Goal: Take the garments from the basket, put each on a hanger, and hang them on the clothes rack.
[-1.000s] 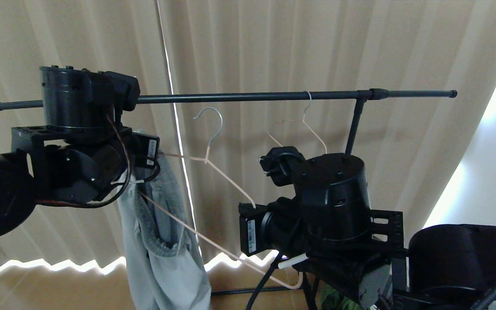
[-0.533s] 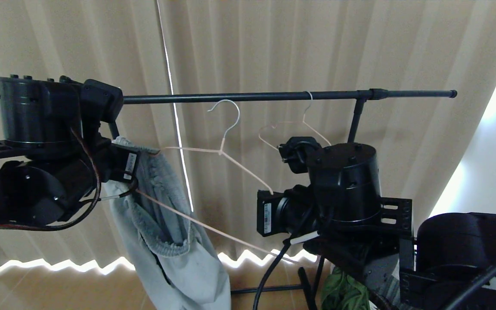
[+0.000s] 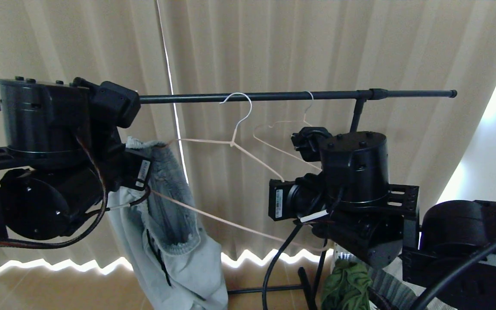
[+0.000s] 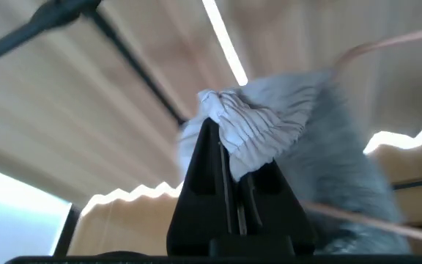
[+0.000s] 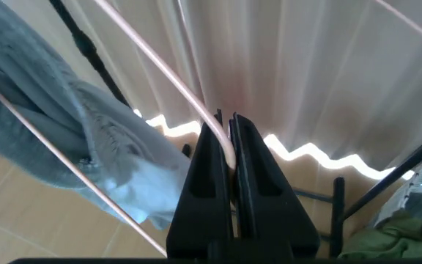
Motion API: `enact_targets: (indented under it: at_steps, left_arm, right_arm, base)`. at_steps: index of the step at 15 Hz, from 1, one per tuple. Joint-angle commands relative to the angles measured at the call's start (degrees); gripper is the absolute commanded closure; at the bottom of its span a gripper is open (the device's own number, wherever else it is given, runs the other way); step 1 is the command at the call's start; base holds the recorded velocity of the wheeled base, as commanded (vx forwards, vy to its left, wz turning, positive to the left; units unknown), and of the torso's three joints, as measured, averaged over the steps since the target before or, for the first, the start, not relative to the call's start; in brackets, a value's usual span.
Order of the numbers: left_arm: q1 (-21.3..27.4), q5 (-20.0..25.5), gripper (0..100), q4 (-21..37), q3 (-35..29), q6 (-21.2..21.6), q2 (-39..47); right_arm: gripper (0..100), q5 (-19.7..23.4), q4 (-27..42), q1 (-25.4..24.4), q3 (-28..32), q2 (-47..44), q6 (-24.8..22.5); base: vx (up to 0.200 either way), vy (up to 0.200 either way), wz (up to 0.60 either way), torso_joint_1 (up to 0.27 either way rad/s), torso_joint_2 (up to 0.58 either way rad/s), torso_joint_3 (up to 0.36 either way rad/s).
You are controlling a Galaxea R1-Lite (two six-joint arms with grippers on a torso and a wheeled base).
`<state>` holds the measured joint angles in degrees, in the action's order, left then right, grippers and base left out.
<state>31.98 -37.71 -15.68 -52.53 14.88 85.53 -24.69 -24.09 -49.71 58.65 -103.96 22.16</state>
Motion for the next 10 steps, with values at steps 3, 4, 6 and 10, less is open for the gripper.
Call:
enact_targets:
  at_steps: [3, 4, 6, 10]
  left_arm:
    - [4.7, 0.1, 100, 0.0, -3.9, -1.6, 2.4]
    - [5.5, 0.1, 100, 0.0, -4.9, -2.8, 2.9]
    - [6.0, 0.5, 100, -0.1, -5.2, -3.2, 3.2]
    - [6.7, 12.4, 100, 0.0, -4.9, -2.8, 1.5]
  right_arm:
    - [100, 0.3, -0.1, -2.1, 1.3, -1.8, -0.1]
    - [100, 0.5, -0.2, -2.5, 1.2, -1.8, -0.6]
    - [100, 1.7, -1.8, -2.8, 0.9, -2.7, -1.4]
    - [100, 2.5, -10.2, -2.8, -1.6, -5.5, -8.8]
  base:
    - [0.0, 0.0, 0.0, 0.0, 0.0, 0.0]
    - [0.0, 0.0, 0.0, 0.0, 0.0, 0.0]
    - [0.0, 0.0, 0.0, 0.0, 0.0, 0.0]
    - [0.0, 0.0, 0.0, 0.0, 0.0, 0.0]
